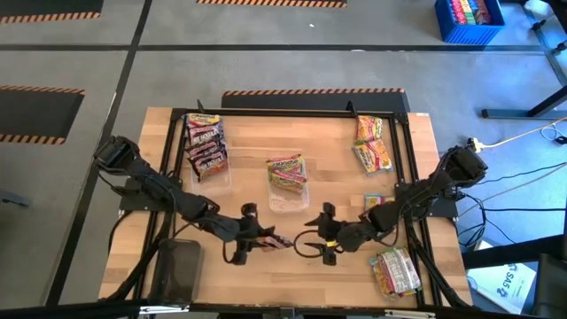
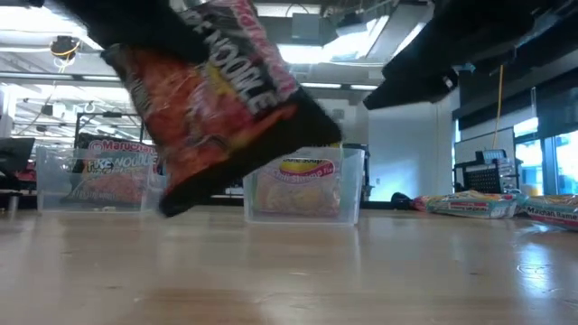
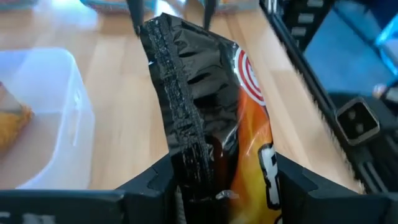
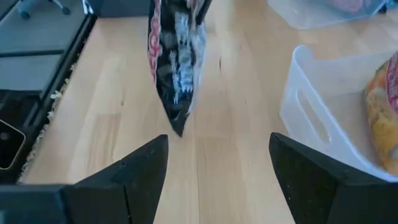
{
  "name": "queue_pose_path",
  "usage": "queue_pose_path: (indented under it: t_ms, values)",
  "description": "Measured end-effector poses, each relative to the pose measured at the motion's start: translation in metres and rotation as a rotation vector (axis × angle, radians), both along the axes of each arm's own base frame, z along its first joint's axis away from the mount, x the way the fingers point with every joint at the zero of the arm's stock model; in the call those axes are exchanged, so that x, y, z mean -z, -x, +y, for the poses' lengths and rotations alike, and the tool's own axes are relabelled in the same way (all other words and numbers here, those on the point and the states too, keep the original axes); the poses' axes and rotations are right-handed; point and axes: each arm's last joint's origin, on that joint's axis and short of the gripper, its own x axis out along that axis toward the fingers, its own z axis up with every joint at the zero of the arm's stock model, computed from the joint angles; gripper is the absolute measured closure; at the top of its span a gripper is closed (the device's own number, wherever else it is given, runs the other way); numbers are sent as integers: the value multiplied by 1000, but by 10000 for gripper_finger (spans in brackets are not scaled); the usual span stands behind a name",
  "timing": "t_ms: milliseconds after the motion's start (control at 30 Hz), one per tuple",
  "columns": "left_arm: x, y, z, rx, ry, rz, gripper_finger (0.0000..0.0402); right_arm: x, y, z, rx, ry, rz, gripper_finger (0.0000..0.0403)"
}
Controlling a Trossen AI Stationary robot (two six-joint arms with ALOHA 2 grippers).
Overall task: Sort Maruchan noodles
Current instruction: Put the black noodle pack into the left transparent bin
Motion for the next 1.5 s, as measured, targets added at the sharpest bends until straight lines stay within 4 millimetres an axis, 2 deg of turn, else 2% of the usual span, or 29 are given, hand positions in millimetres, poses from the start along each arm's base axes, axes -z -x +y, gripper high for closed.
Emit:
queue_pose_path:
  t_ms: [167,467,700,933,1167,1300,1500]
  values:
    - [6,4,1,-32,-3,-73,242,10,6,-4,16,-47,-83,136]
    - [-11,1,2,-176,-58,-289,242,21,14,-9,-36,-45,-245,136]
    - [-19,-1,3,-229,-97,-369,242,35,2,-2,-50,-17,-325,136]
    - [-30,-2,0,-175,-42,-468,242,26,-12,3,-48,30,-504,136]
    - [-41,-2,-2,-131,-44,-571,242,12,-36,2,-10,91,-541,136]
    - [-40,0,-4,-120,-45,-569,242,13,-37,-1,24,114,-524,136]
    - [-46,2,-7,-104,-47,-618,242,6,-37,3,-64,62,-588,136]
